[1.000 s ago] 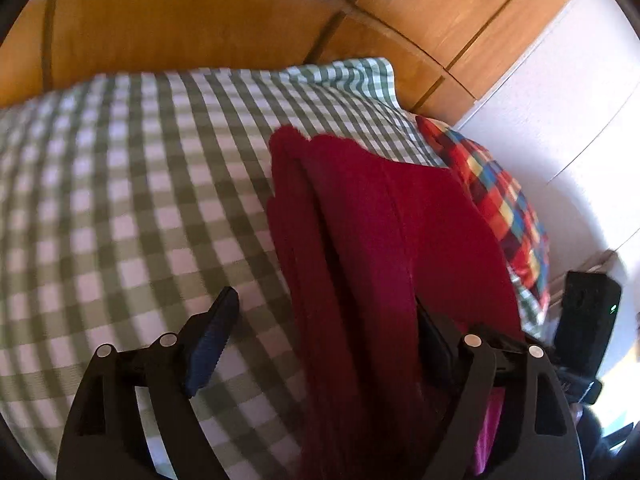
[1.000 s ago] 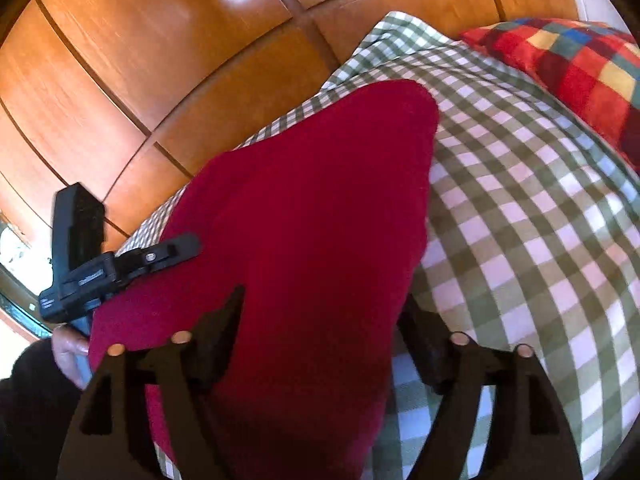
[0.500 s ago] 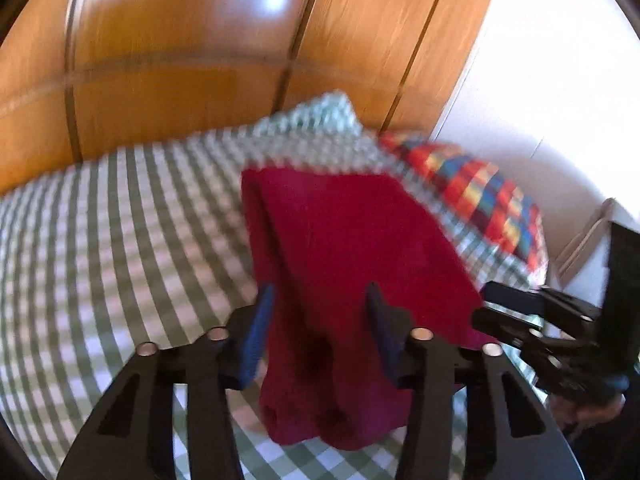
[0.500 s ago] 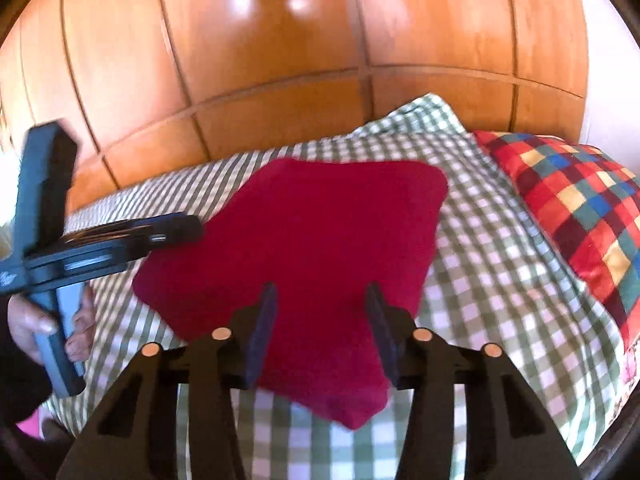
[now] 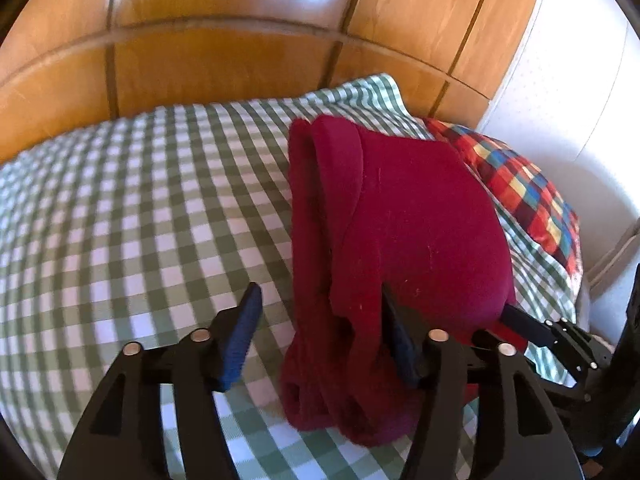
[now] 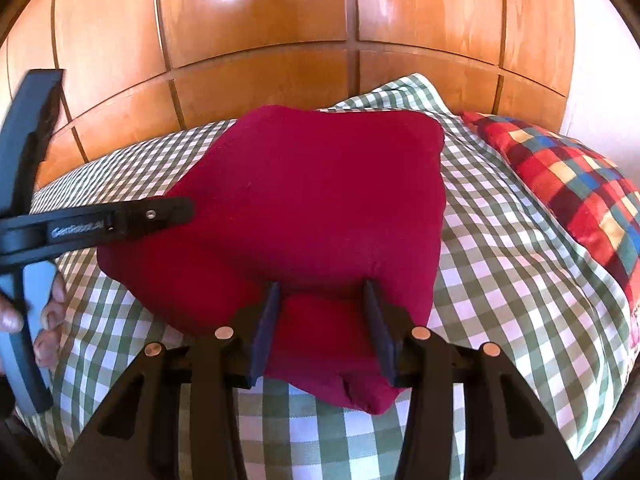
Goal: Fold small clothes
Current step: 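Press the folded sweater flat with the right tool and release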
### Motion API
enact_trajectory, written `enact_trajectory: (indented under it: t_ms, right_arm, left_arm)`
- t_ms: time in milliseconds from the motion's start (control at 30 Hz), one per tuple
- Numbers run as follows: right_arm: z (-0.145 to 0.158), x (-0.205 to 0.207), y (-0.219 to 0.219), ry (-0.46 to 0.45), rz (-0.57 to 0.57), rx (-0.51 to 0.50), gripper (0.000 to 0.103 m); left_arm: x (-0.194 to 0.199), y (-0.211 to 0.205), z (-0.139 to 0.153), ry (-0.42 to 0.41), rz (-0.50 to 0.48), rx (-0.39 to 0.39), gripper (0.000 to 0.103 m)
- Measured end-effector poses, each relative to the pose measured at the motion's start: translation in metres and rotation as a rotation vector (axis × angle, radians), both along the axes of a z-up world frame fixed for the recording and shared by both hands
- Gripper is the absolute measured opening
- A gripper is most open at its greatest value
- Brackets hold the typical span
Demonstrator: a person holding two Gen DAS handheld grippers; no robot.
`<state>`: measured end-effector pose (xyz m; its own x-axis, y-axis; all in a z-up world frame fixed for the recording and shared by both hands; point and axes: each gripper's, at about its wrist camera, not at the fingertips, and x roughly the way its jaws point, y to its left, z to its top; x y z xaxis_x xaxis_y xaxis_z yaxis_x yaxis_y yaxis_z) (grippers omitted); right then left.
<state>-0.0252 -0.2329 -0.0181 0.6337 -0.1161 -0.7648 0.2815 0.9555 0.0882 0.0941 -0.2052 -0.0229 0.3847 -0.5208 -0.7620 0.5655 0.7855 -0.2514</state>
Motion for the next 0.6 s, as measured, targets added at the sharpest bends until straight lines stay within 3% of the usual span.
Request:
enact_trajectory:
  t_ms: [100,167,233,300,600]
  right_arm:
    - [0.005,0.001,0.001,0.007,-0.014,0.027,0.060]
    - [0.010,0.001,0.003,0.013,-0.026,0.029,0.079]
    - [0.015,-0.001,0.007,0.014,-0.036,0.023,0.081]
    - [0.020,-0.005,0.010,0.010,-0.051,0.015,0.085]
    - [0.042,-0.024,0.020,-0.025,-0.163,-0.014,0.097]
  left_arm:
    - [-0.013,0.005,0.012,-0.029,0.036,-0.009,0.063]
    - [-0.021,0.008,0.021,-0.057,0.068,-0.003,0.071]
    - [-0.030,0.010,0.030,-0.093,0.098,0.001,0.082]
    - [-0.039,0.014,0.038,-0.129,0.118,0.024,0.087]
    - [-0.068,0.035,0.059,-0.201,0.188,0.058,0.097]
